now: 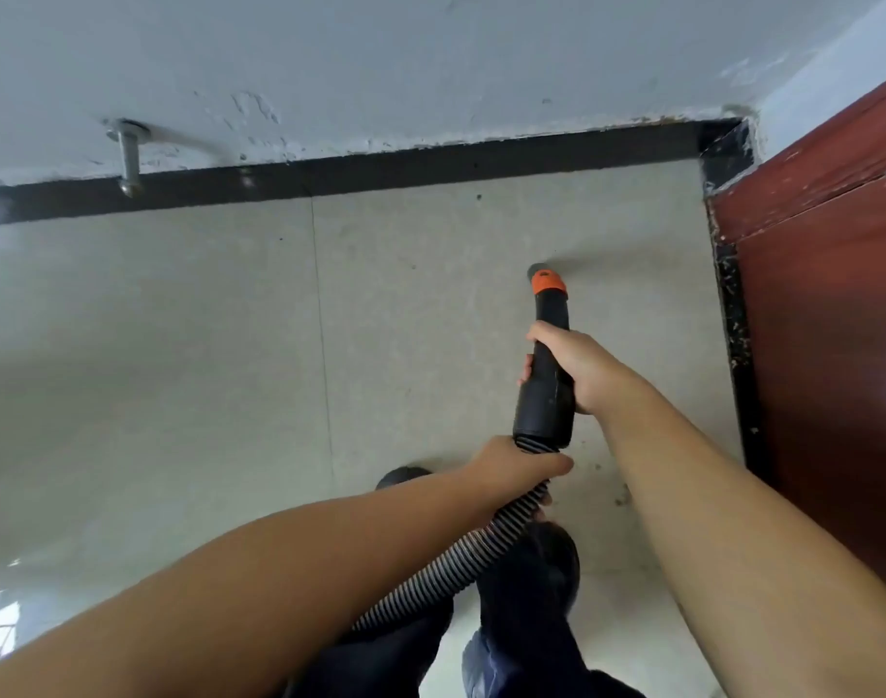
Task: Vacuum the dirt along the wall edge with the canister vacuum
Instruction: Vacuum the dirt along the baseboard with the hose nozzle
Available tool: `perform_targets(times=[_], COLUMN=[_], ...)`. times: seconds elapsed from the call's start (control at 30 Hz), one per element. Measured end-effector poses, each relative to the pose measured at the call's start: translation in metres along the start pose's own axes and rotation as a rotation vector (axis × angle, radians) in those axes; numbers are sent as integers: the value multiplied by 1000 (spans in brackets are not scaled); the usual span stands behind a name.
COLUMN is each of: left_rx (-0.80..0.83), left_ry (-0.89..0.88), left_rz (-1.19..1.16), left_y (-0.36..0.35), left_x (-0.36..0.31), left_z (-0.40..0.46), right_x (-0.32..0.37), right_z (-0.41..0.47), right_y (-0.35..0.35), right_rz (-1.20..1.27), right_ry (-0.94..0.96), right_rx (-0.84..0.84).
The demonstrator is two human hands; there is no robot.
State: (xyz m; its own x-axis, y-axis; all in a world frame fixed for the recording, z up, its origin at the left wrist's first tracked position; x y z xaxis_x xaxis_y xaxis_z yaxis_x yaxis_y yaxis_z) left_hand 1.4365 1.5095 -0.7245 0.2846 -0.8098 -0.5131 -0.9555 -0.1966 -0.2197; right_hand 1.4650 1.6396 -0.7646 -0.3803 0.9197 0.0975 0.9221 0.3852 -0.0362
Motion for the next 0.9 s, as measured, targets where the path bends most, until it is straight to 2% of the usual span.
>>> perform_targets(times=[0.1,0.27,0.43,0.53,0.7,0.8,0.9], left_rx=[-43,9,-59,-51,-77,-117,-233], left_ry=[-29,-61,-43,-29,-48,-89,-161], left_rz=[67,294,284,304,325,204,148], left_y=[34,29,22,22,32,28,34], left_x=[-12,-11,16,27,9,-9,-41], left_z=[-28,-50,-36,-59,-168,-244,-310], right_x=[-6,-38,-42,-65,-93,-88,-59], right_z=[-8,-23,-10,-21,-113,-194,-281], right_y=[-27,-3,0,-11,-53,-88,-133], right_rz=[69,129,146,106,82,-49,-206], right_ry=[-70,-166,-135,-176,-100,-12,121], right_rx=[-42,-169,-178,-149,-102,-88,-53])
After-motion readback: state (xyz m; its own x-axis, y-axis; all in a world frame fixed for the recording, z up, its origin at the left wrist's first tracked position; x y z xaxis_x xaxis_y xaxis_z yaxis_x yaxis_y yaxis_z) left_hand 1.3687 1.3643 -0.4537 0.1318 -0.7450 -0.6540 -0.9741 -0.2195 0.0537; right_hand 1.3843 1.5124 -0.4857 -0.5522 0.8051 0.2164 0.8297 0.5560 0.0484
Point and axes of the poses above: each hand's wrist, its own z-axis towards the middle knuckle, its own y-axis out of the back of the hand, x = y × z, the point moved 7 cm from there along z, towards the middle knuckle, and after that the axes turned 12 degrees about -y, right-handed, at the moved point
